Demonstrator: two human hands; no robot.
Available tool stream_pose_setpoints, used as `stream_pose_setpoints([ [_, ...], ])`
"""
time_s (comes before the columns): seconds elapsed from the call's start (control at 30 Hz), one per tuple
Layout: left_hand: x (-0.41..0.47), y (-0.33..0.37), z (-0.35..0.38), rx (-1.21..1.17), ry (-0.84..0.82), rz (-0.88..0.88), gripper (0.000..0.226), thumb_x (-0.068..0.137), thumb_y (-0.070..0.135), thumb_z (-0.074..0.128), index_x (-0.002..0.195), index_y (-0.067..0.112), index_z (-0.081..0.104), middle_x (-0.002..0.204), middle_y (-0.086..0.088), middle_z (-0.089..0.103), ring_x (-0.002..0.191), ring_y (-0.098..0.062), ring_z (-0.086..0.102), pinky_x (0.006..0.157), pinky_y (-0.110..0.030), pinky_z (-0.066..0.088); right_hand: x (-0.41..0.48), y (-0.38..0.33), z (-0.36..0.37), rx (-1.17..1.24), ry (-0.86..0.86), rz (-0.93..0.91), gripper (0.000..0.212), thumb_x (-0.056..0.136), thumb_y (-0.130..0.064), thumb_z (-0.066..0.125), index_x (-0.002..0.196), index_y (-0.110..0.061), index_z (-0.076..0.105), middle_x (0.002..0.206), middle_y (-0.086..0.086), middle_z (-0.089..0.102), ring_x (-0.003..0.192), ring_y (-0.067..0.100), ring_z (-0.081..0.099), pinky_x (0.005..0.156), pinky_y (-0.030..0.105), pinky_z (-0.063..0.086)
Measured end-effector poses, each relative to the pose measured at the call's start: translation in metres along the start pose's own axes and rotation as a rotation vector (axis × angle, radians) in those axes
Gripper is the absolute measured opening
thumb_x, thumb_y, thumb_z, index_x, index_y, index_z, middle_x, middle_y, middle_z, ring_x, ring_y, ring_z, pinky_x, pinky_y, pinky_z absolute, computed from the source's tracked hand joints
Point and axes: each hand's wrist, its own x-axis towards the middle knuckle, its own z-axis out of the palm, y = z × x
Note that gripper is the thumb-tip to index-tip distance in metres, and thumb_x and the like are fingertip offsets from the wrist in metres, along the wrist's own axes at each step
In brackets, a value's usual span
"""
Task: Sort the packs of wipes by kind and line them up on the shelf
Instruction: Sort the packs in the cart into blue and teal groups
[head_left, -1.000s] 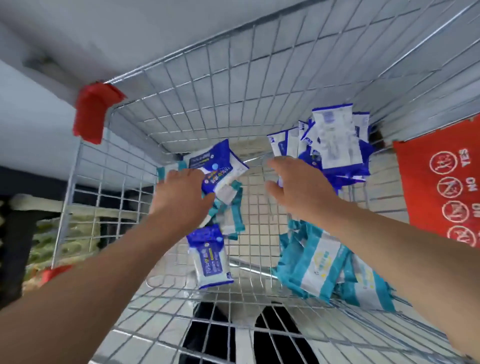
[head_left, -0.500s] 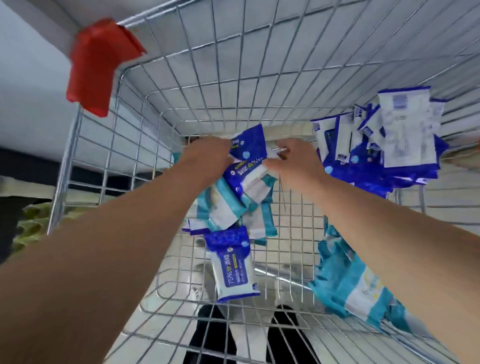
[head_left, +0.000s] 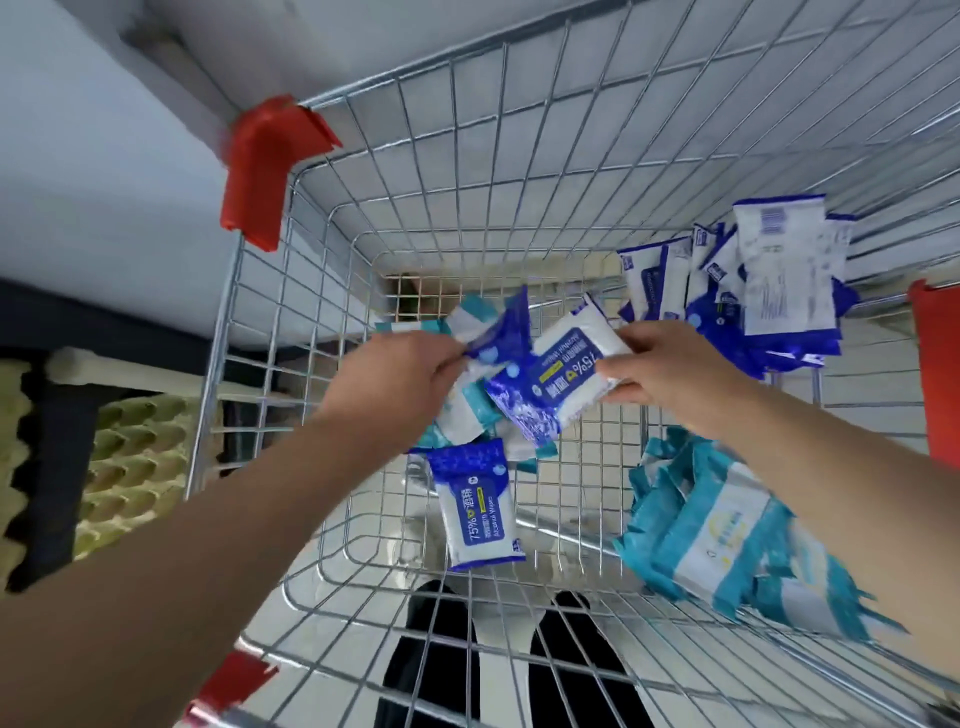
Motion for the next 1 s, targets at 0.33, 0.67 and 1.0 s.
stream_pose_setpoints([
  [0.33, -0.029, -0.027, 0.073, 0.157, -0.487, 0.024, 0.028, 0.078, 0.043, 0.074, 0.097, 0.022, 0.072, 0.127, 0.006, 0.048, 0.117, -0.017, 0.049, 0.095, -0.031, 0.042, -0.015, 0.064, 0.033, -0.26, -0.166, 0.129, 0.021, 0.078, 0.007, 0.063, 0.096, -0.004, 0.064, 0.095, 0.018, 0.069, 0.085, 0.027, 0.07, 0.077, 0.04, 0.06],
  [0.67, -0.029, -0.025, 0.105, 0.283, -0.491, -0.029, 0.062, 0.082, 0.034, 0.072, 0.132, 0.011, 0.045, 0.128, -0.009, 0.051, 0.116, -0.026, 0.052, 0.092, -0.034, 0.042, -0.013, 0.092, 0.077, -0.221, -0.219, 0.141, 0.038, 0.082, 0.002, 0.059, 0.117, -0.012, 0.06, 0.098, 0.015, 0.068, 0.088, 0.029, 0.068, 0.078, 0.038, 0.059],
  [1.0, -0.018, -0.04, 0.104, -0.011, -0.395, -0.147, 0.033, 0.078, 0.029, 0.077, 0.065, 0.027, 0.047, 0.08, 0.001, 0.06, 0.086, -0.025, 0.061, 0.08, -0.038, 0.05, -0.013, 0.096, 0.087, 0.007, -0.249, 0.226, 0.034, 0.084, 0.005, 0.059, 0.11, -0.015, 0.058, 0.097, 0.012, 0.066, 0.089, 0.026, 0.066, 0.074, 0.036, 0.058],
])
